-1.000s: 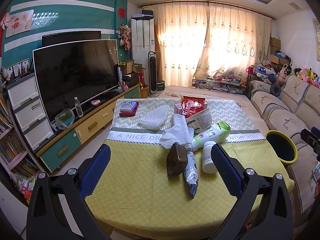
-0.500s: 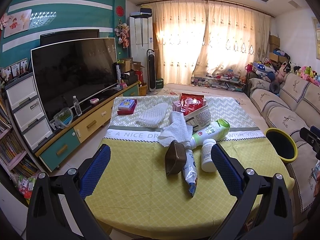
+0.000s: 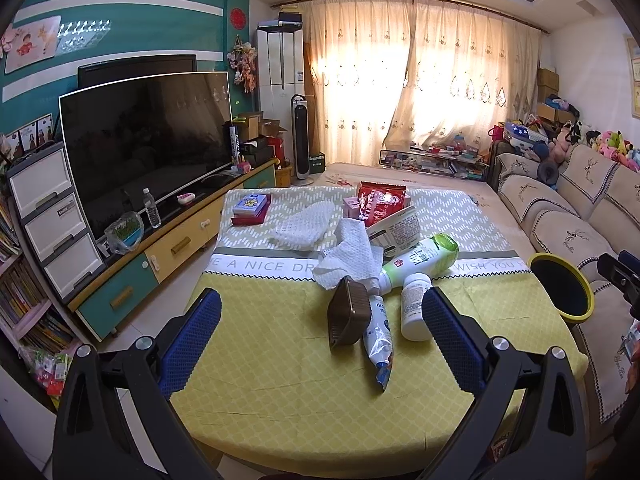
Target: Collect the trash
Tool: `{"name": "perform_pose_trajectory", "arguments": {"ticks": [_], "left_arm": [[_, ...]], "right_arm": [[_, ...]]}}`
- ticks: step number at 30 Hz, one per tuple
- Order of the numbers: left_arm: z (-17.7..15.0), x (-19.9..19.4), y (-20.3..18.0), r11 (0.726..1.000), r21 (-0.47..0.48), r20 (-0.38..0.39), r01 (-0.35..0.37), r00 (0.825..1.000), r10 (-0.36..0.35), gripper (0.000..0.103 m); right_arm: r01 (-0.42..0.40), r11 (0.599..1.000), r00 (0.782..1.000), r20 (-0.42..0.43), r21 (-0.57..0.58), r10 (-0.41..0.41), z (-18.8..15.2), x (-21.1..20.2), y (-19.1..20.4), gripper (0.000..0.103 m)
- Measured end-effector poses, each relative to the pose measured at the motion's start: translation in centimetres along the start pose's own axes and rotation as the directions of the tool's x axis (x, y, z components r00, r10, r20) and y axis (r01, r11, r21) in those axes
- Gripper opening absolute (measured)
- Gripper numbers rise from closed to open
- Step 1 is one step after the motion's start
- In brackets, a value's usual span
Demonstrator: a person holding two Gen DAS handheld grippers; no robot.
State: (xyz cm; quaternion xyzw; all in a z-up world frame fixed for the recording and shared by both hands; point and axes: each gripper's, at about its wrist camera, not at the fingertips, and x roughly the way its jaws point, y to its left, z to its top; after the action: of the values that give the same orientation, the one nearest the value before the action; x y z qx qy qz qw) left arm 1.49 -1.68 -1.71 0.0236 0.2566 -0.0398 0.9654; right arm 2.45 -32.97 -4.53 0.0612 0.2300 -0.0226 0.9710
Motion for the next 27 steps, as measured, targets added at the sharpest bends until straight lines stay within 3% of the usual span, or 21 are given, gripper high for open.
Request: {"name": "perform_pose_trajectory", "arguments": {"ticks": [27], "left_arm": [[-0.21, 0.65, -0.21, 1.0, 0.002, -0.018, 0.002, 1.0, -0.002, 0.099]], "right_arm": [[0.0, 1.0, 1.0, -0.007, -0.001, 0.0, -0.19, 0.41, 0.15, 0.097]]}}
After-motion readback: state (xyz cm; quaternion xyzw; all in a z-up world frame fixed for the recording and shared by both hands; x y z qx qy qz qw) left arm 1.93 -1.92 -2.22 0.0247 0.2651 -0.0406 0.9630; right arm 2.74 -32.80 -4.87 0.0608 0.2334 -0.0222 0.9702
